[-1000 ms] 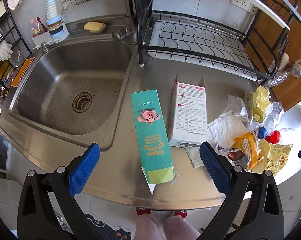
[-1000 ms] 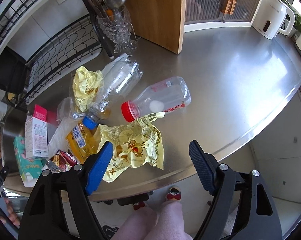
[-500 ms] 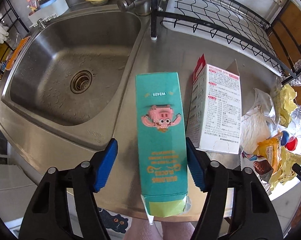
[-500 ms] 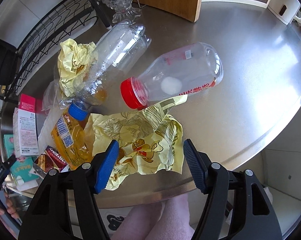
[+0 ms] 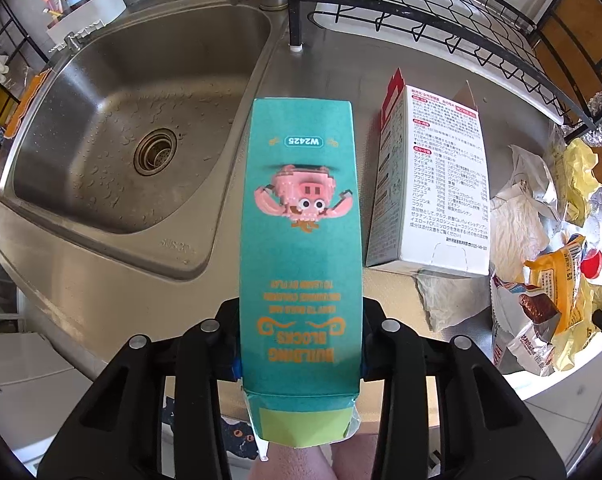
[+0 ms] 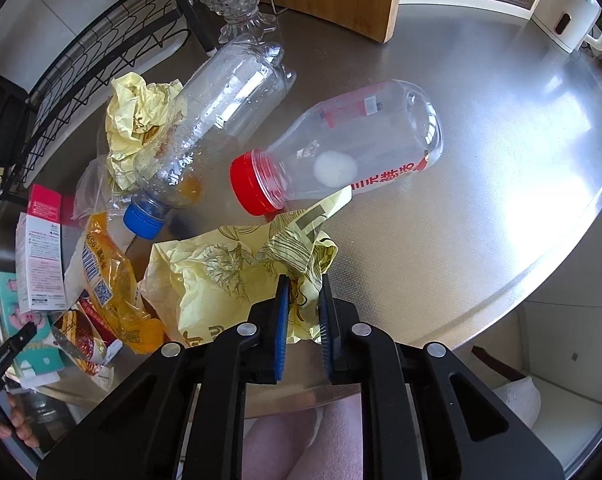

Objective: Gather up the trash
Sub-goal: 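Carry the teal box and yellow wrapper down over the black trash bin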

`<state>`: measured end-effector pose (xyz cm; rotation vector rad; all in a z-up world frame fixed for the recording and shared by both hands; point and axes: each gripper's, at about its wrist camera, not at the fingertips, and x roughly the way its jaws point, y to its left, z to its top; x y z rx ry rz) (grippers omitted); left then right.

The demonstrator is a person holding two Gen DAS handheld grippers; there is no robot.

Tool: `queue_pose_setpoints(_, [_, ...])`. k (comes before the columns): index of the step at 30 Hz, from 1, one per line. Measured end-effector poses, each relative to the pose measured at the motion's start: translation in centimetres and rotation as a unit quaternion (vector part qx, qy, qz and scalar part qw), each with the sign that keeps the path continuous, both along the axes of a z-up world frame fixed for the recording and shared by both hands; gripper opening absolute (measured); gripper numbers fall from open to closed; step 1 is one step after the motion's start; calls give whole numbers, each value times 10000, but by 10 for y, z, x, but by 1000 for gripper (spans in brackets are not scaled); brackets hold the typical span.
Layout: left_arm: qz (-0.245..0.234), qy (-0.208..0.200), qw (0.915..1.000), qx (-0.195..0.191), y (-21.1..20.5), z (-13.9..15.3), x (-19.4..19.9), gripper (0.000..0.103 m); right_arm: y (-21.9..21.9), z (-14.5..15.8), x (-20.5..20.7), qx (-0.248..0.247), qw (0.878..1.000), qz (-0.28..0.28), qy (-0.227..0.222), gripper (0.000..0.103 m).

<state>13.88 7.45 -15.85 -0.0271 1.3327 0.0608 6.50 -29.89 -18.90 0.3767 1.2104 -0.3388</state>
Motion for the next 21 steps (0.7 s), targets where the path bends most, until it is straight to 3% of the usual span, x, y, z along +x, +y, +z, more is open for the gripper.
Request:
queue_pose_setpoints(4, [-11, -227, 9997, 21, -4, 18, -14, 36, -2, 10, -10, -27, 9997, -64, -242, 8])
queue_pose_setpoints(12, [-188, -831, 9964, -26, -2, 68, -46, 35, -5, 65, -37, -287, 9951, -108, -942, 8])
queue_pose_setpoints(21, [-522, -1483, 9875, -100, -12, 121, -114, 36, 35, 107, -96, -448, 9860, 461, -1539, 8])
